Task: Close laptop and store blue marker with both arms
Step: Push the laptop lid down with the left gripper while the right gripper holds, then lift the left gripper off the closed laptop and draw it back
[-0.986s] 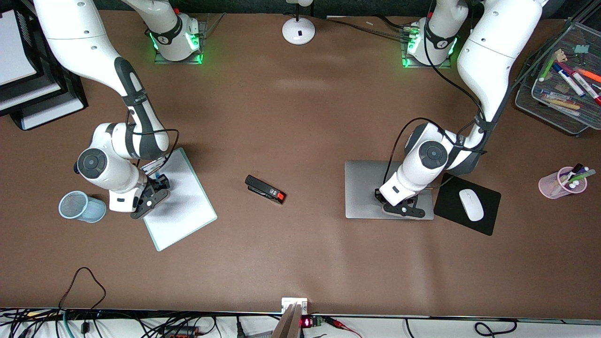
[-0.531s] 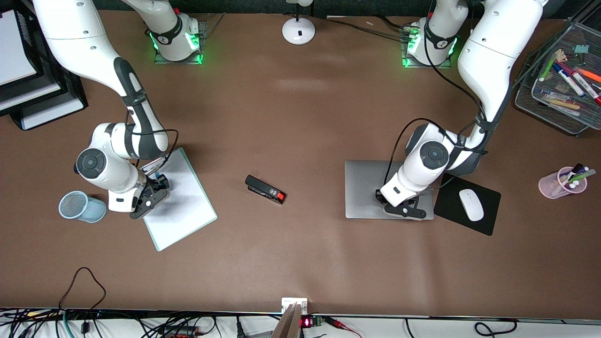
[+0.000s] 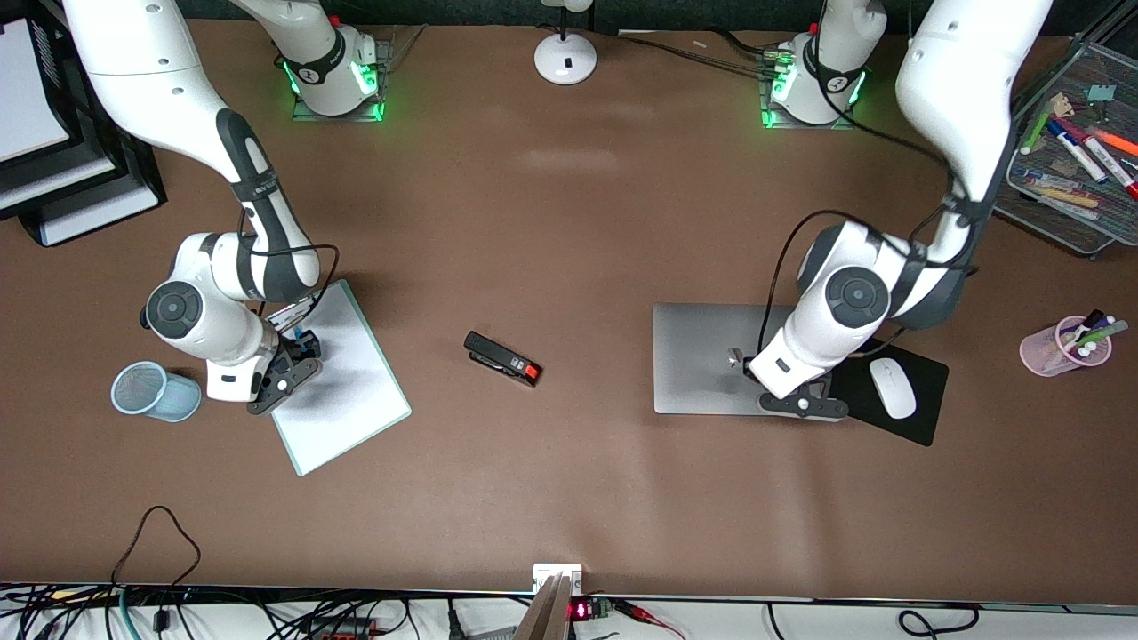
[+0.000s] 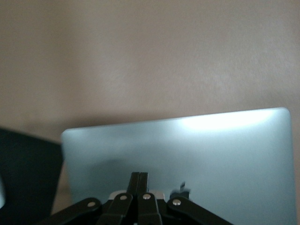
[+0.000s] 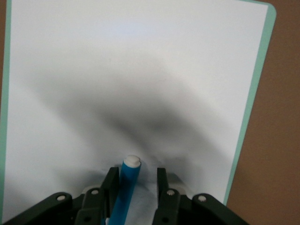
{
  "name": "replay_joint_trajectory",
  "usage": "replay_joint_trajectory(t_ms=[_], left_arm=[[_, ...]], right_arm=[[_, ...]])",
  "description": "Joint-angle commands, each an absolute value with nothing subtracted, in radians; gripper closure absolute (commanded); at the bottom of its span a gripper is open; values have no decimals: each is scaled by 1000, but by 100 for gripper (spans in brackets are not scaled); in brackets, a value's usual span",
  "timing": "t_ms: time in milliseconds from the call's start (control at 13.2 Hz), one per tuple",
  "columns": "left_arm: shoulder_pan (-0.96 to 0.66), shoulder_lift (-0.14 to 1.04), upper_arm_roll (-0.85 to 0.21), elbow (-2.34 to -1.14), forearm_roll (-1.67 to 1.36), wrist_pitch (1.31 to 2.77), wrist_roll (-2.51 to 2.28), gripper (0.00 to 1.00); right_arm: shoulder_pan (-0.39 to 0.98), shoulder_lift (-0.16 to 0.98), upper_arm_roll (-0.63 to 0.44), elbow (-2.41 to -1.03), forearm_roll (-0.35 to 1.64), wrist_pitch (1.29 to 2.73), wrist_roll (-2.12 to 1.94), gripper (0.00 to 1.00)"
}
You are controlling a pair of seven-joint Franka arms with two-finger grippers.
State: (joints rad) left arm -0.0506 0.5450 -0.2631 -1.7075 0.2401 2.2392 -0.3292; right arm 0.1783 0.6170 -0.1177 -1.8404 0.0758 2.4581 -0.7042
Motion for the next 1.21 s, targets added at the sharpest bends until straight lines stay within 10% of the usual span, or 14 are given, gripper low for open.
replay_joint_trajectory(t_ms=[0, 683, 910, 1138], left_arm=[[-48, 450, -290, -1717, 267, 2087, -330, 100], [-9, 152, -310, -1718, 97, 1672, -189, 91], [-8, 107, -310, -1717, 81, 1654, -141, 12], [-8, 91, -308, -1697, 83, 1651, -140, 0]], right_arm=[[179, 620, -114, -1844, 94, 2461, -703, 61], [184, 626, -114, -1844, 95, 2461, -686, 71], [184, 629, -114, -1844, 95, 2461, -686, 72], [184, 630, -114, -1844, 95, 2461, -678, 76]])
